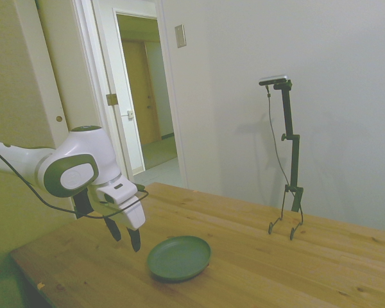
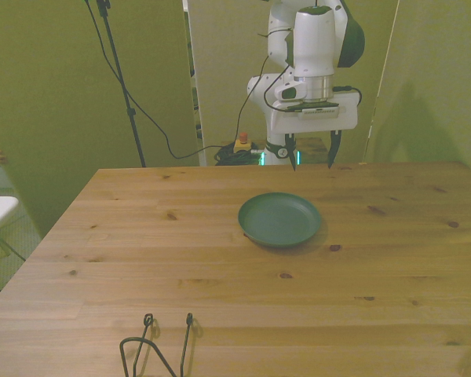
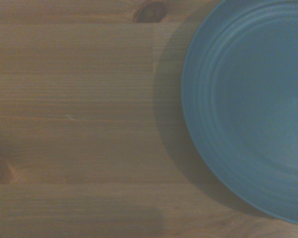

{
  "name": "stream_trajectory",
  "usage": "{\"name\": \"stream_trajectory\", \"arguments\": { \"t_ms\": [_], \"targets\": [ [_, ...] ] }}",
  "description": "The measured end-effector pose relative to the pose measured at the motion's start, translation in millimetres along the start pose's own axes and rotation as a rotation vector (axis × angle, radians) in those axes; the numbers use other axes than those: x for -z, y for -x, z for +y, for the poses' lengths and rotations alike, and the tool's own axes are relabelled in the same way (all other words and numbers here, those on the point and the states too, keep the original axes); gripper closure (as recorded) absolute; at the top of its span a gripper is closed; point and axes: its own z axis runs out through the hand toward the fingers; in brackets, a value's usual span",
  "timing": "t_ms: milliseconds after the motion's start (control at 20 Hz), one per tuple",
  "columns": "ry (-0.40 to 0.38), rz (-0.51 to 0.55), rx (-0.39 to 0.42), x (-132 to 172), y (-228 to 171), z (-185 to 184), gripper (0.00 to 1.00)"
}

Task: Load the plate

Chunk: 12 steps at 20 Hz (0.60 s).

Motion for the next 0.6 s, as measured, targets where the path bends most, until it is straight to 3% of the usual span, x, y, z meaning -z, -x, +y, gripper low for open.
{"name": "stream_trajectory", "arguments": {
  "t_ms": [150,300,600],
  "targets": [
    [0.002,0.029,-0.019,-2,-1,-4,0.00],
    [-0.040,0.120,-0.103,-15,18,-38,0.00],
    [-0.008,0.242,-0.162,-44,34,-88,0.00]
  ]
}}
